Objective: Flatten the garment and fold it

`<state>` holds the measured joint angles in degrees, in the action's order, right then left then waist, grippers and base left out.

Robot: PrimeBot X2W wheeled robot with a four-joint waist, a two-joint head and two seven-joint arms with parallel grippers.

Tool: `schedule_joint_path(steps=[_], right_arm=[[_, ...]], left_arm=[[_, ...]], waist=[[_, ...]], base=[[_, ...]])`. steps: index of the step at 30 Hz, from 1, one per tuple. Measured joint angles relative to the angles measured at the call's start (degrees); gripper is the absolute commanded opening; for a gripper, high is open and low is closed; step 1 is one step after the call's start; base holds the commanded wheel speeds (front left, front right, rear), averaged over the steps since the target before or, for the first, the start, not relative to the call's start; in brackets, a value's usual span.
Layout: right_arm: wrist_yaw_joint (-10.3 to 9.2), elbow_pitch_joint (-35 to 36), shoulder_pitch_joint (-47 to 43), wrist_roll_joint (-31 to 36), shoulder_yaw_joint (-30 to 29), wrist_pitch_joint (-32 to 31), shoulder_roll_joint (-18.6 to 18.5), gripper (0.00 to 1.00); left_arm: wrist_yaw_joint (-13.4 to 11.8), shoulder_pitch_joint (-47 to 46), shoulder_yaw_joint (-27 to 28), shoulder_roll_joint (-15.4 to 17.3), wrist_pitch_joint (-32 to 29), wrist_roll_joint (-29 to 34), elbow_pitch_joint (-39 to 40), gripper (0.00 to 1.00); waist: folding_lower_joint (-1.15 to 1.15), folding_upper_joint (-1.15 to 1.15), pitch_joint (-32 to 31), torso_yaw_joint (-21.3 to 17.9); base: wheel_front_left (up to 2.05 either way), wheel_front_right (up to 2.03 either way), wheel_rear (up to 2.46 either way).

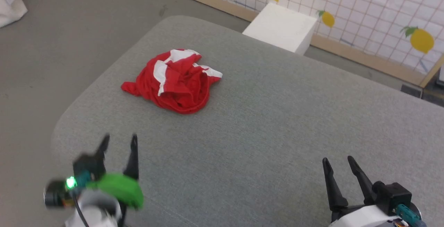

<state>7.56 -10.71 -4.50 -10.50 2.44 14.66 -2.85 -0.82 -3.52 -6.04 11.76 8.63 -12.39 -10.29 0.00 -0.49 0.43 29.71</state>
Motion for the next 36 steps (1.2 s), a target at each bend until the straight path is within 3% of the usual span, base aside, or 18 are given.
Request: schedule_joint_path(steps=[6,12,16,22,26,34,35,36], right_arm=[[0.0,0.55,2.58,3.11,-0.68,-0.62,0.01,1.0],[0.0,3.7,3.94,6.32,-2.38,-3.04,0.02,1.0],[0.0,6.72,4.46,8.17,-3.97,-4.69,0.01,1.0],[0.0,10.88,4.42,9.62,-5.57,-6.6,0.01,1.0],[0.0,12.99,4.36,10.12,-6.04,-7.25,0.01,1.0],[0.0,14.9,4.28,10.54,-6.22,-8.46,0.01,1.0],[0.0,14.9,4.28,10.54,-6.17,-8.46,0.01,1.0],[0.0,14.9,4.29,10.54,-6.06,-8.46,0.01,1.0]], left_arm=[[4.27,-15.18,1.58,3.07,-6.58,-3.99,-8.18,1.0],[6.33,-30.47,3.46,5.1,-17.01,-9.94,-20.71,1.0],[6.34,-37.91,4.48,6.65,-23.38,-12.02,-28.09,1.0],[4.8,-43.06,5.08,7.31,-28.36,-13.79,-36.4,1.0],[3.53,-43.89,4.47,7.27,-29.45,-13.57,-40.76,1.0],[3.6,-45.5,3.09,6.31,-28.18,-13.4,-45.86,1.0],[3.63,-45.72,3.03,6.32,-27.52,-13.39,-46.06,0.36],[3.64,-45.92,2.93,6.34,-25.92,-13.29,-46.22,0.21]], waist=[[0.0,0.0,3.14,-2.33],[0.0,0.0,7.62,-5.57],[0.0,0.0,11.09,-8.15],[0.0,0.0,16.12,-11.86],[0.0,0.0,19.24,-13.84],[0.01,0.0,23.64,-15.93],[0.01,0.0,23.84,-16.04],[0.01,0.0,23.91,-16.14]], base=[[0.0,0.0,0.0],[0.0,0.0,0.0],[0.0,0.0,0.0],[0.0,0.0,0.0],[0.0,0.0,0.0],[0.0,0.0,0.0],[0.0,0.0,0.0],[0.0,0.0,0.0]])
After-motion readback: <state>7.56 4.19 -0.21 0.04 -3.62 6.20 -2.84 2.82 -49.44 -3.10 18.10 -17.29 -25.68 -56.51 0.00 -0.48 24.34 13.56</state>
